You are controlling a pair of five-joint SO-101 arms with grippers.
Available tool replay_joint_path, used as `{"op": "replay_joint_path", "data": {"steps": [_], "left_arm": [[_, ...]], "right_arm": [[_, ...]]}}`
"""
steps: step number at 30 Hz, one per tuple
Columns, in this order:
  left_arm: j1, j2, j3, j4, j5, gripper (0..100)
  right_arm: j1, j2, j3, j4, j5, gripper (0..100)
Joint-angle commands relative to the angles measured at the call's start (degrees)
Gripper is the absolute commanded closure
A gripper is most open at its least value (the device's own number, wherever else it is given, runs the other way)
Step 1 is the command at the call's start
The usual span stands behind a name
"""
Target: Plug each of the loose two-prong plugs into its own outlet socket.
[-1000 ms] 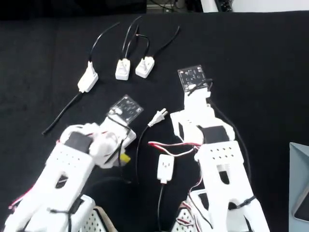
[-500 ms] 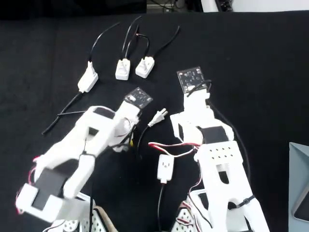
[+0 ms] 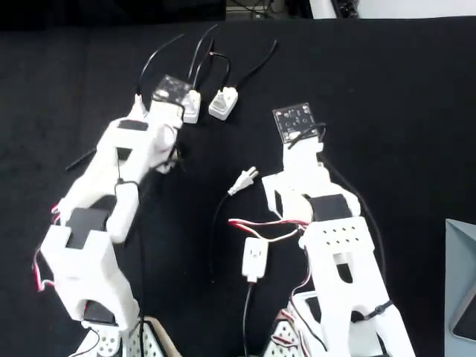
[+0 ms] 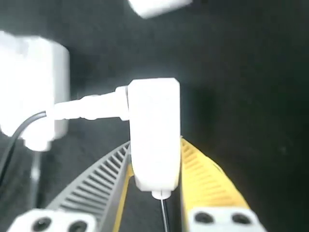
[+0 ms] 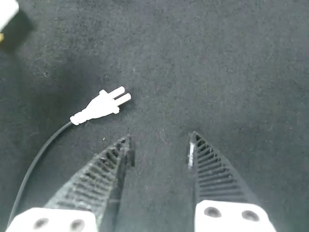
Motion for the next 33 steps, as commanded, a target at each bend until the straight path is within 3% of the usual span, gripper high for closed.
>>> {"op": "replay_joint_path", "data": {"steps": [1, 4, 8, 20, 25, 33], "left_arm": [[-2.15, 2.81, -9.89, -0.53, 1.76, 88], [-3.38, 5.98, -14.37, 0.53, 4.84, 84], [-4.26, 6.33, -19.12, 9.05, 8.97, 70], [-2.51, -7.47, -23.25, 26.81, 10.02, 70], [2.33, -15.03, -18.24, 29.89, 9.76, 70], [13.93, -22.15, -0.40, 27.25, 9.67, 70]], "right_arm": [[0.44, 0.40, -0.22, -1.05, 0.09, 81.8], [0.35, 0.40, -0.22, -1.05, 0.09, 81.8], [-0.44, 0.31, 0.40, -1.05, 0.09, 81.8], [-1.58, 0.40, 0.92, -0.62, 0.44, 81.8], [-1.05, 0.31, 0.92, -0.44, 0.53, 81.8], [7.91, 0.13, -0.48, 0.35, 4.22, 81.8]]}}
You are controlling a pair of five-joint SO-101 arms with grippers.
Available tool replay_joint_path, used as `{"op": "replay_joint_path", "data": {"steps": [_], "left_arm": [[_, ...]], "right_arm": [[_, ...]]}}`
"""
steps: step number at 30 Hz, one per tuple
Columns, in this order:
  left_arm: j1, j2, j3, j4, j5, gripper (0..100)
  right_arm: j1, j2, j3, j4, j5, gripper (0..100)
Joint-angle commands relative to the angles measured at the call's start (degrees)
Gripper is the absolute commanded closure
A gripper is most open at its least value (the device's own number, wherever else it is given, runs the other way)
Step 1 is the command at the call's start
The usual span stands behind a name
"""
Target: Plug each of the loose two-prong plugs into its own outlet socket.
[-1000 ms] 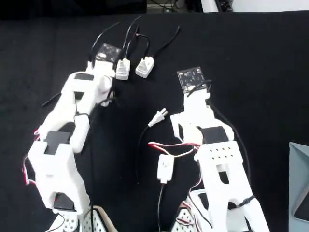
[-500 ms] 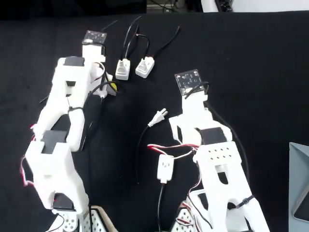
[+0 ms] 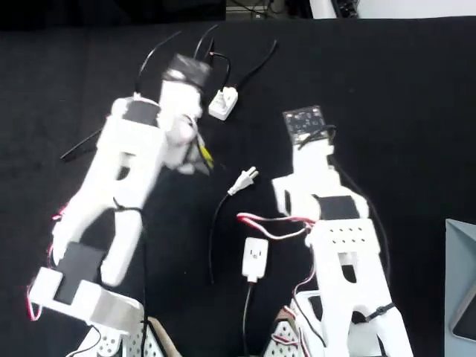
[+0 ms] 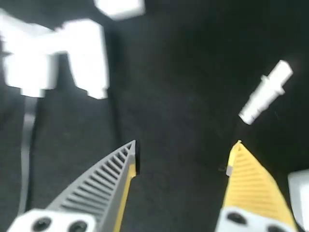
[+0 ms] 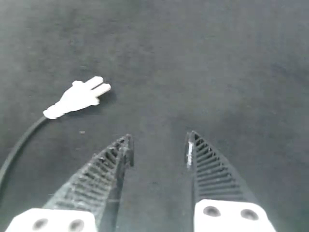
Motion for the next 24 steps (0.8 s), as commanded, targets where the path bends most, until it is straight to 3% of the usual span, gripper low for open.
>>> {"op": "replay_joint_path", "data": {"steps": [1, 8, 14, 20, 24], "left_arm": [[4.53, -3.34, 6.73, -3.43, 0.09, 70], [9.71, -3.25, 23.43, -16.44, 0.09, 70], [10.59, -3.25, 30.37, -18.99, -0.35, 72], [2.33, -3.25, 32.13, -21.54, -9.58, 81], [-5.41, -3.87, 31.52, -23.38, -11.87, 81]], "right_arm": [[2.99, 0.13, -2.42, 1.05, 1.41, 81.8], [3.16, 0.13, -3.30, 2.64, 1.41, 81.8], [2.99, 0.13, -3.30, 2.55, 1.32, 81.8], [2.90, 0.13, -3.30, 2.55, 1.23, 81.8], [2.90, 0.13, -3.21, 2.55, 1.14, 81.8]]}}
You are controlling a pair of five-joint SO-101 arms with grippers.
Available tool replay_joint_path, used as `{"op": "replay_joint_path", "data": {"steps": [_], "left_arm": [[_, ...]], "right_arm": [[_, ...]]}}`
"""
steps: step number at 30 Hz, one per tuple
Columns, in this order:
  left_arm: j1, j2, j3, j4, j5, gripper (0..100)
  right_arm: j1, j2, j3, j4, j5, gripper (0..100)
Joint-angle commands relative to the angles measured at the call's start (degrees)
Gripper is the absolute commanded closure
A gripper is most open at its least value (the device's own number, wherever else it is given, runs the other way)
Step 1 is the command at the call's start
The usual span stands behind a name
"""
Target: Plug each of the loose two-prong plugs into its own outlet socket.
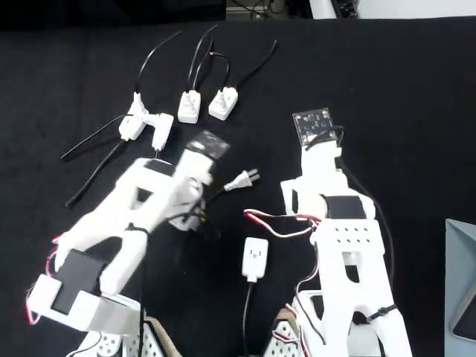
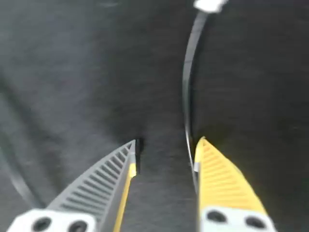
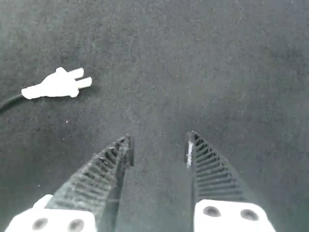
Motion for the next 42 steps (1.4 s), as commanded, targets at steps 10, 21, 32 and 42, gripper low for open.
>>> {"op": "replay_joint_path", "data": {"steps": [10, 21, 32, 42], "left_arm": [[-15.69, -1.85, -19.56, 15.56, -4.04, 81], [-14.99, -4.84, -27.74, 26.55, 1.58, 82], [-12.79, -33.49, -7.08, 18.90, 3.96, 81], [-16.75, -51.78, 15.25, 9.85, 17.58, 81]], "right_arm": [[0.44, 0.13, -3.12, -0.09, 0.09, 81.8], [0.44, 0.40, -3.21, 1.93, 3.43, 81.8], [-2.81, 0.48, -3.47, 3.60, 3.69, 81.7], [-5.45, 0.57, -9.10, 12.22, 8.70, 81.6]]}}
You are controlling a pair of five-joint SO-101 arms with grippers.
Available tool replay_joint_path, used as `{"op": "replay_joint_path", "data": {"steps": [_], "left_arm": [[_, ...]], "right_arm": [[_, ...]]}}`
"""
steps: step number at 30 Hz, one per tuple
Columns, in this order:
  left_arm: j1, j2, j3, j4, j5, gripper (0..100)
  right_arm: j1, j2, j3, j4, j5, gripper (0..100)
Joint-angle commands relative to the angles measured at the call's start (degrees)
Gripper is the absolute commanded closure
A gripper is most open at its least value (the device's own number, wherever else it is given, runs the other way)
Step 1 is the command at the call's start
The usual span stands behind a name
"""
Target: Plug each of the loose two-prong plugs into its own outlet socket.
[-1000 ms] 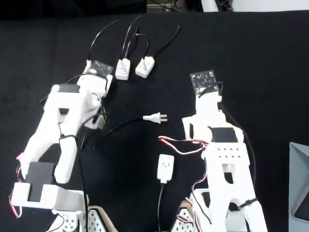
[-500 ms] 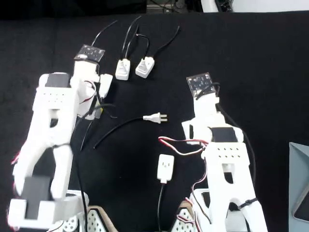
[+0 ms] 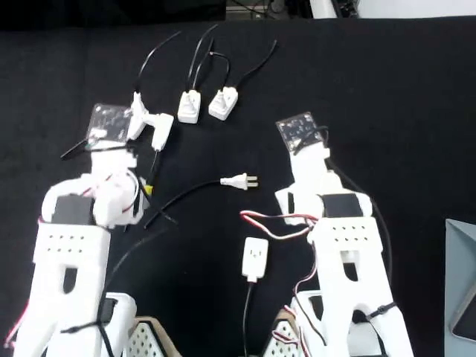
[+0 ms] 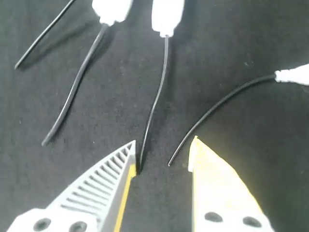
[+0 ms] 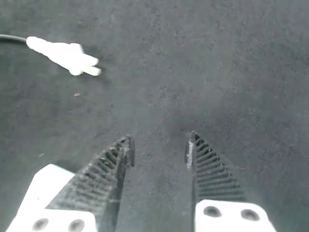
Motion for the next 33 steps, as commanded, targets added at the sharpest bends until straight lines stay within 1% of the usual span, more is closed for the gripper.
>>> {"op": "replay_joint_path", "data": {"steps": [1, 5, 8, 13, 16, 21, 23, 29, 33], "left_arm": [[-0.92, -5.71, 5.05, -3.60, 4.04, 81], [-0.92, -11.52, 12.62, -6.77, 6.68, 81], [-1.01, -16.70, 16.84, -8.00, 6.68, 81], [-1.01, -25.49, 20.44, -7.82, 6.68, 81], [-1.10, -29.98, 22.29, -7.65, 6.51, 81], [-1.10, -35.52, 24.84, -7.65, 6.33, 81], [-1.10, -36.48, 25.19, -7.56, 6.33, 81], [-1.10, -37.01, 25.19, -7.56, 6.24, 81], [-1.10, -37.01, 25.19, -7.47, 6.24, 81]], "right_arm": [[-3.69, 0.13, -7.43, 6.24, 1.76, 81.5], [-8.62, 0.13, -10.86, 9.23, 4.84, 81.5], [-10.90, 0.13, -10.95, 9.23, 10.37, 81.5], [-11.43, 0.75, -11.03, 9.05, 18.90, 81.5], [-11.43, 4.79, -12.44, 8.79, 22.42, 81.5], [-11.69, 16.40, -19.91, 10.55, 26.11, 81.5], [-13.01, 20.79, -24.48, 12.57, 27.25, 81.5], [-17.93, 33.71, -37.58, 19.60, 27.43, 81.4], [-18.55, 41.10, -45.05, 20.66, 27.43, 81.4]]}}
